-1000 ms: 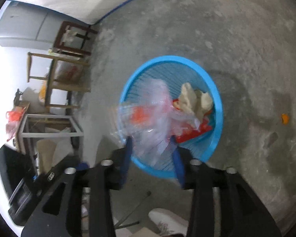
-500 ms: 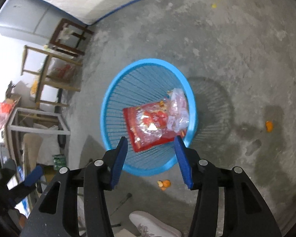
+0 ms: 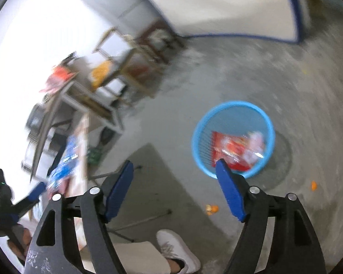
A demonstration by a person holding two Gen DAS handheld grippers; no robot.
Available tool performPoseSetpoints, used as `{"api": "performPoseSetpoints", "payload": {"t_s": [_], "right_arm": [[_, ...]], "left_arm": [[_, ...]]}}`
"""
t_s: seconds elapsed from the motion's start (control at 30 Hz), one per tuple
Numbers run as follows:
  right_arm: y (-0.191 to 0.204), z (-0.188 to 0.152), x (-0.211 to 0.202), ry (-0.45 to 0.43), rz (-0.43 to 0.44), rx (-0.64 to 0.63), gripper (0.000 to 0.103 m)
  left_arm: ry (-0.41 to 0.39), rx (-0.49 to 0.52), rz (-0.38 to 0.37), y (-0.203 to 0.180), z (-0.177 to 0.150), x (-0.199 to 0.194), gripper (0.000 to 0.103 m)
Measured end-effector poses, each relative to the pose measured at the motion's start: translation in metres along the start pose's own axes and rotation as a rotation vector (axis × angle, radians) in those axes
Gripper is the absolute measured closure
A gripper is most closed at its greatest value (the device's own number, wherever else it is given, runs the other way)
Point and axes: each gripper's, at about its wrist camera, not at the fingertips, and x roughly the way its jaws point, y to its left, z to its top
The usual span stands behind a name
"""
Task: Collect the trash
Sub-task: 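Bring both open tools back to the table toward the blue Yakult bag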
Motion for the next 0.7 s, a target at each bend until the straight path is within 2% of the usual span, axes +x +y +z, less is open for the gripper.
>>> {"api": "performPoseSetpoints", "payload": {"t_s": [0.13,0.27,0.37,0.43,0.5,0.57,0.63,0.7], "right_arm": [[0.062,0.001,0.003,0.026,0.105,-0.123,0.027],[0.137,-0.003,0.031,0.131,0.223,-0.236,0.024],[0.194,-0.008,0.054,0.196,0.260,-0.335,0.023],[0.243,-0.016,0.072,0.235,0.282,-0.444,0.022],[0.277,-0.022,0.089,0.250,0.288,-0.514,0.021],[0.318,-0.032,0.114,0.273,0.285,-0.613,0.021],[0.355,-0.046,0.144,0.264,0.229,-0.740,0.021],[0.371,-0.052,0.170,0.280,0.178,-0.795,0.021]], "left_arm": [[-0.092,-0.076,0.151,0.037,-0.036,-0.065,0.006],[-0.156,-0.189,0.258,0.078,-0.076,-0.115,0.006],[-0.187,-0.244,0.331,0.106,-0.096,-0.143,0.006],[-0.213,-0.270,0.402,0.123,-0.109,-0.162,0.006],[-0.240,-0.284,0.443,0.135,-0.117,-0.174,0.006],[-0.261,-0.277,0.546,0.144,-0.124,-0.184,0.006],[-0.266,-0.270,0.623,0.152,-0.127,-0.188,0.006],[-0.266,-0.299,0.618,0.166,-0.133,-0.193,0.006]]}}
